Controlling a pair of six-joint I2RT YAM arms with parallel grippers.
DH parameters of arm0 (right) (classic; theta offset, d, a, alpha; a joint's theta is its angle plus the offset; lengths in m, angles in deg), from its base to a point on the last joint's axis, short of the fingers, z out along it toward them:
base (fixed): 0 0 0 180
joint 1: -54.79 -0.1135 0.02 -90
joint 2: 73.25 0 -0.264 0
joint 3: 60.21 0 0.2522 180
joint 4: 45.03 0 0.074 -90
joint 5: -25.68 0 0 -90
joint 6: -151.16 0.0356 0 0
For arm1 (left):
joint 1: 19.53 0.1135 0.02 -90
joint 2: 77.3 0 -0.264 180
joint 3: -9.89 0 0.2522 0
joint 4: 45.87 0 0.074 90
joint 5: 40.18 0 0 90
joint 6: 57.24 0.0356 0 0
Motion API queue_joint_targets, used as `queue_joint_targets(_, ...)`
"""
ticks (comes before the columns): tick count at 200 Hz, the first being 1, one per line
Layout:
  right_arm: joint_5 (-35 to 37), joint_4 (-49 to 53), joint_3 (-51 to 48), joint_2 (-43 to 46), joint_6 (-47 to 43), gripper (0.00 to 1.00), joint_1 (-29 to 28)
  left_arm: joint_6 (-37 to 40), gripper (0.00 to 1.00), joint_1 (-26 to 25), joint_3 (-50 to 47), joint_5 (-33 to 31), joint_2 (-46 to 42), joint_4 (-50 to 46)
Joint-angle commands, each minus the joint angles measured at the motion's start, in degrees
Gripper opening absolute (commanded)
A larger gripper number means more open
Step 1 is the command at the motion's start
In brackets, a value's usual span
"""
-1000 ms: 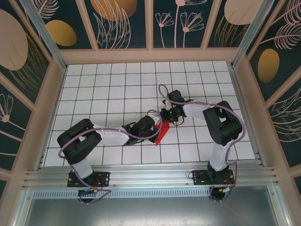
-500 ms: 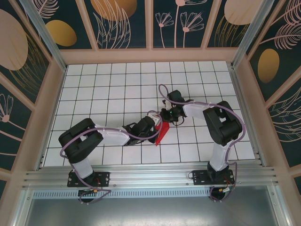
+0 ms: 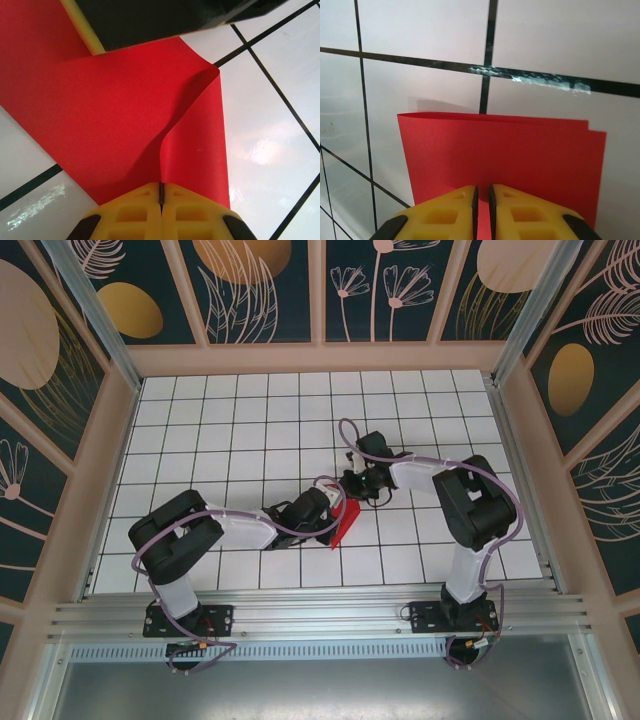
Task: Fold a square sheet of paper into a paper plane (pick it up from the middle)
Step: Third fold the triangle at the center of the table.
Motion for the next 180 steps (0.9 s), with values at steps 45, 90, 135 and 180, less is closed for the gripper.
queue_joint_targets(45, 2.9, -1.1, -7.5, 16.2, 5.5, 0.19, 3.8, -0.4, 0.03, 0.5, -0.9, 1.5, 0.5, 1.2)
queue_joint_targets(90, -4.4, -10.4, -19.7, 23.6, 13.6, 0.11, 2.1, -0.6, 0.03, 0.4, -1.0, 2.1, 0.6, 1.7)
queue_joint_targets(135, -5.9, -15.4, -22.7, 21.4, 16.6, 0.09, 0.0, -0.6, 0.03, 0.5, -0.9, 2.1, 0.5, 1.4)
queue_joint_targets(180, -5.4, -16.1, -22.2, 16.9, 16.3, 0.08, 0.0, -0.5, 0.03, 0.4, -1.1, 2.1, 0.4, 1.3)
